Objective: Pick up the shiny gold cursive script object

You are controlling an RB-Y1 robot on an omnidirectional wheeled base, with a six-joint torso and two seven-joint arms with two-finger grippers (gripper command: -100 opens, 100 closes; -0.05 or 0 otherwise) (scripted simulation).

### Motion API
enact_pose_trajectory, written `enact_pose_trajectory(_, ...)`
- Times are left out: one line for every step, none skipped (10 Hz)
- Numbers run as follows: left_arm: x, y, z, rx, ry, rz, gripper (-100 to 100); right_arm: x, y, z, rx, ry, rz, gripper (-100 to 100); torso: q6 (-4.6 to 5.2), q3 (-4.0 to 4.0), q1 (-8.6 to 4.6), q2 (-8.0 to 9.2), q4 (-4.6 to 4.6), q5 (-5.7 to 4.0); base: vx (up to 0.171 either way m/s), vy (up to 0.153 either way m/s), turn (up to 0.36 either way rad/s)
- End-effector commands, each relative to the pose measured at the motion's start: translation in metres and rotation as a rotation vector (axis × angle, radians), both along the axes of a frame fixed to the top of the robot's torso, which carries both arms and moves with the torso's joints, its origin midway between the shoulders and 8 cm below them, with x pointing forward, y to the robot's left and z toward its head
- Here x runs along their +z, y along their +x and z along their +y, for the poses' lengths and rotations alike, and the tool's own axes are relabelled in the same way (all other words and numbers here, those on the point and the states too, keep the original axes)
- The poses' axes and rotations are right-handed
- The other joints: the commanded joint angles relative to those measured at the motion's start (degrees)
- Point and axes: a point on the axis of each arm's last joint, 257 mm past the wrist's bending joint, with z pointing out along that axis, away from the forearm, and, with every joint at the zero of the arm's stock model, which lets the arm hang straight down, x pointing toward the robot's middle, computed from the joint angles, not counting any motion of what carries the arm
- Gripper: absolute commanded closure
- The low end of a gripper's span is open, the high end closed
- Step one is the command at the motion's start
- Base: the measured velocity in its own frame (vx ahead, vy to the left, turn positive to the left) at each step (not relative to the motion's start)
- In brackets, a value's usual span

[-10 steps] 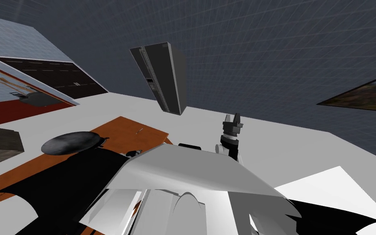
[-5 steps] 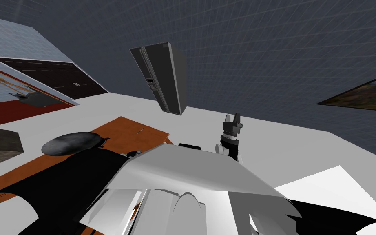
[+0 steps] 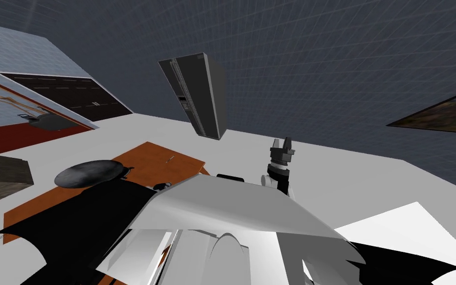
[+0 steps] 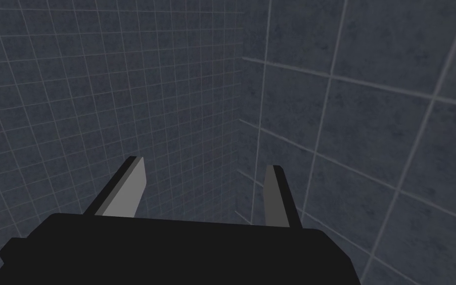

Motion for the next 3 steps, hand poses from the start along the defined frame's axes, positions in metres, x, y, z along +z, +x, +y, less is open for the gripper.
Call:
enact_pose_trajectory(0.0073, 0.0018, 0.0018, -0.006, -0.003, 0.003, 100, 0.0000, 0.0000, 0.0000, 0.000, 0.000, 0.000, 0, 0.00, 0.00, 0.00, 0.00, 0.00, 0.00, 0.000, -0.051, 0.028)
enact_pose_trajectory(0.0045, 0.0004, 0.0011, -0.004, -0.002, 0.002, 100, 0.0000, 0.0000, 0.0000, 0.000, 0.000, 0.000, 0, -0.02, 0.00, -0.10, 0.00, -0.01, -0.03, 0.000, -0.025, 0.011)
enact_pose_trajectory(0.0049, 0.0002, 0.0011, -0.004, -0.002, 0.002, 0, 0.0000, 0.0000, 0.0000, 0.000, 0.000, 0.000, 0, -0.01, 0.00, -0.03, 0.00, 0.00, -0.01, 0.000, 0.000, 0.000)
